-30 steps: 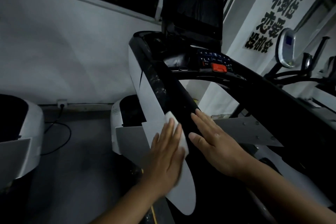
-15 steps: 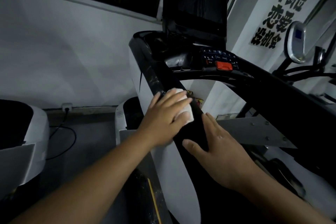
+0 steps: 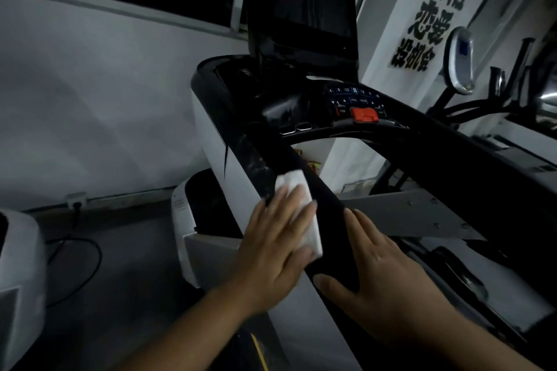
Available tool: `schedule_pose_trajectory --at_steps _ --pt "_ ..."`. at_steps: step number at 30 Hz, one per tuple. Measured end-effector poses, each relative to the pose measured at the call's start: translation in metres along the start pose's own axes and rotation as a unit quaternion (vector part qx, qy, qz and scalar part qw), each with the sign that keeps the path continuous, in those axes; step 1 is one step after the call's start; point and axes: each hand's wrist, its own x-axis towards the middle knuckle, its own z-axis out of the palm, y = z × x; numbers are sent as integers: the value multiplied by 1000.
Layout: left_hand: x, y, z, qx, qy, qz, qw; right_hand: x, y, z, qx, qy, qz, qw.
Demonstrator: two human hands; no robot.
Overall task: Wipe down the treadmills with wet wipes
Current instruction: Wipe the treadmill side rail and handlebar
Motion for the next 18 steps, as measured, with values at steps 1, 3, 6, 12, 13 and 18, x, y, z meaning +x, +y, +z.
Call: schedule_pose_trajectory --at_steps 1,3,6,12,13,18 --pt "-7 -8 3 -1 -2 0 1000 3 -3 -1 -8 -4 6 1000" --pt "9 -24 4 -11 10 -60 998 11 -10 -4 -23 -5 18 1000" --pt "37 -18 -1 -51 30 -165 985 24 -17 -7 -30 -6 24 999" --pt "-2 -44 11 15 26 -139 990 49 -30 -11 -26 -12 38 999" --pt "13 -54 7 0 30 -173 985 54 -32 -11 -26 -9 39 999" --pt "26 -54 7 -6 21 -158 987 75 -37 -6 -21 16 43 999"
